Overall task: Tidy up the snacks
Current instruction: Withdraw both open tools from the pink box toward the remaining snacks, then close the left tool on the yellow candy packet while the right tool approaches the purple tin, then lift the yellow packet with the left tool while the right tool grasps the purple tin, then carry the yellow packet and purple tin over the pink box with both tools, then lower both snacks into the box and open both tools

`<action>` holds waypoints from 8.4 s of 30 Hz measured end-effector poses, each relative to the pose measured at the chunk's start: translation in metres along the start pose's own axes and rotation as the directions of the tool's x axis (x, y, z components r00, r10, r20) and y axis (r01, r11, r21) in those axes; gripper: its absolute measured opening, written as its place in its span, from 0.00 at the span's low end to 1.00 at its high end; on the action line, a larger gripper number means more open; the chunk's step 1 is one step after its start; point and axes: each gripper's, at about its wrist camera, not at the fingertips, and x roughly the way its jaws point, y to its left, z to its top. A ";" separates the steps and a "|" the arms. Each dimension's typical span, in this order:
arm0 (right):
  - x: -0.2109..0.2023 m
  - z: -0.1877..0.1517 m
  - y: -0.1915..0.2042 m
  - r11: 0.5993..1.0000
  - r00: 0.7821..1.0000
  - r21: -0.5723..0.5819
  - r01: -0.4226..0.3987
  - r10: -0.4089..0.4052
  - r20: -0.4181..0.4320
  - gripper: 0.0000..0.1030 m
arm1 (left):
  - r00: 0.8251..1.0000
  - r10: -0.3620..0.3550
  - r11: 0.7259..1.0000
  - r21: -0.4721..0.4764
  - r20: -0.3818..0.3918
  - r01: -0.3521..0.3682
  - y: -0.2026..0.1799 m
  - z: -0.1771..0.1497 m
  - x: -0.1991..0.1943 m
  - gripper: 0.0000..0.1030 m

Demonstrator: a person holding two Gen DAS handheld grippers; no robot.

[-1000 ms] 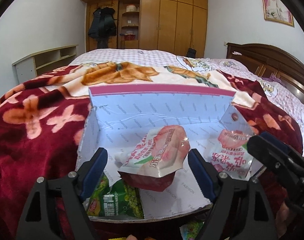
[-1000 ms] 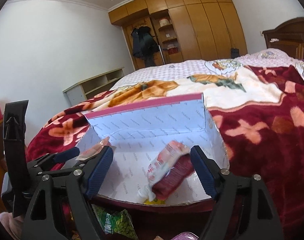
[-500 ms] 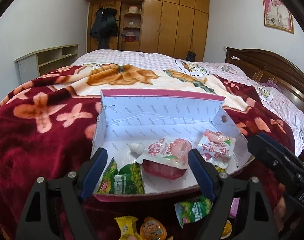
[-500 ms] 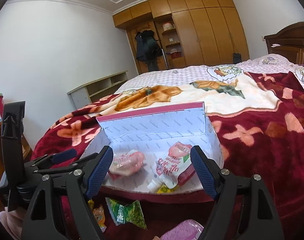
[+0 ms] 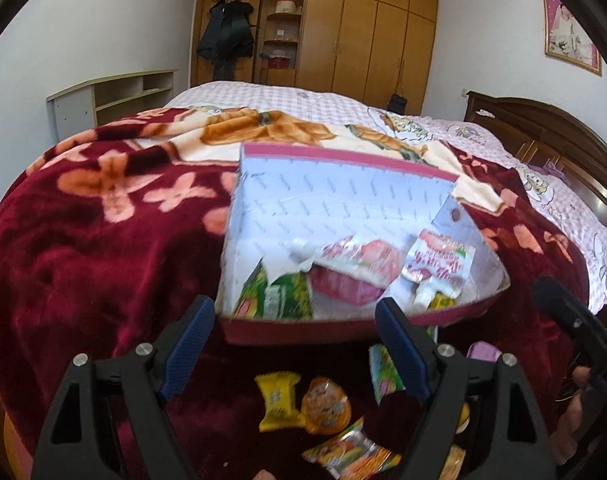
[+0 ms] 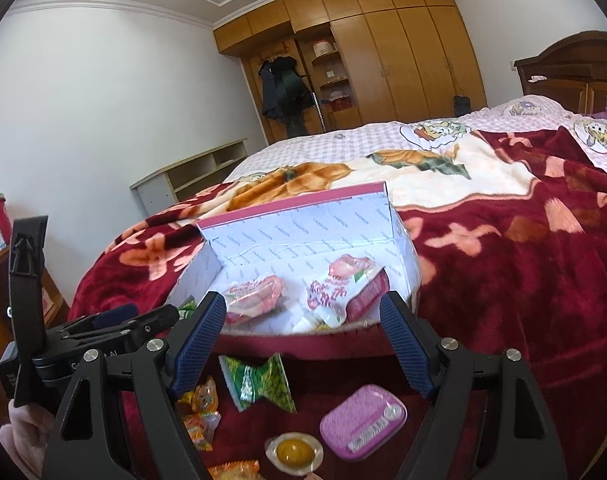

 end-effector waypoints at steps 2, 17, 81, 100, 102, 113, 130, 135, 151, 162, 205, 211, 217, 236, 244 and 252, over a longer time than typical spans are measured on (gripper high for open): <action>-0.004 -0.004 0.001 1.000 1.000 0.002 0.000 0.000 -0.005 0.79 | 1.000 0.009 1.000 -0.008 -0.014 -0.009 0.003 -0.007 -0.001 0.84; -0.019 -0.032 -0.008 0.998 0.998 0.046 0.030 -0.027 -0.058 0.79 | 0.992 0.100 0.994 -0.039 -0.076 -0.103 0.015 -0.049 0.011 0.84; 0.034 -0.081 -0.025 0.992 0.968 0.033 0.121 -0.111 -0.226 0.74 | 0.990 0.051 0.999 -0.001 -0.131 -0.051 0.011 -0.072 0.033 0.24; 0.038 -0.083 -0.019 0.989 0.962 -0.007 0.147 -0.144 -0.233 0.75 | 0.996 -0.022 0.998 -0.068 -0.081 0.017 0.026 -0.072 0.005 0.24; 0.041 -0.082 -0.017 0.987 0.957 -0.015 0.160 -0.159 -0.243 0.75 | 0.997 -0.025 0.998 -0.068 -0.074 0.020 0.026 -0.072 0.002 0.24; 0.036 -0.078 -0.014 0.979 0.950 -0.031 0.202 -0.204 -0.236 0.63 | 0.998 -0.039 0.997 -0.064 -0.044 0.036 0.028 -0.070 -0.013 0.24; 0.006 -0.057 -0.016 0.990 0.978 0.021 0.137 -0.131 -0.162 0.63 | 0.997 -0.071 0.996 -0.059 -0.019 0.070 0.020 -0.052 -0.022 0.24; 0.001 -0.048 -0.016 0.993 0.983 0.019 0.120 -0.116 -0.142 0.63 | 0.998 -0.069 0.997 -0.038 -0.005 0.069 0.013 -0.039 -0.020 0.24; 0.014 -0.001 -0.010 0.997 0.991 -0.039 0.061 -0.066 -0.113 0.63 | 0.996 -0.069 0.996 0.056 0.057 0.066 -0.013 0.024 0.012 0.24; 0.048 0.032 -0.009 0.994 0.991 -0.090 0.054 -0.065 -0.119 0.63 | 0.998 -0.061 0.996 0.064 0.020 0.060 -0.012 0.040 0.051 0.24; 0.150 0.038 -0.039 0.989 0.973 -0.074 0.126 -0.138 -0.186 0.63 | 1.000 -0.006 0.994 0.109 -0.025 0.009 -0.009 0.047 0.123 0.24; 0.151 0.037 -0.038 0.987 0.971 -0.080 0.137 -0.150 -0.185 0.63 | 1.000 -0.007 0.994 0.110 -0.025 0.009 -0.009 0.047 0.123 0.24; 0.149 0.036 -0.040 0.989 0.975 -0.076 0.128 -0.140 -0.172 0.63 | 0.999 -0.026 0.995 0.098 -0.024 0.028 -0.007 0.047 0.122 0.25; 0.123 0.042 -0.039 0.996 0.990 -0.042 0.073 -0.078 -0.118 0.70 | 0.999 -0.049 0.988 0.144 0.017 0.046 -0.022 0.049 0.097 0.61; 0.095 0.040 -0.035 0.998 0.995 -0.024 0.057 -0.059 -0.083 0.70 | 0.999 -0.028 0.993 0.111 0.022 0.025 -0.019 0.048 0.077 0.61; 0.066 0.029 -0.035 0.998 0.996 0.033 0.053 -0.051 -0.067 0.70 | 1.000 -0.017 0.997 0.075 0.021 0.015 -0.010 0.043 0.055 0.61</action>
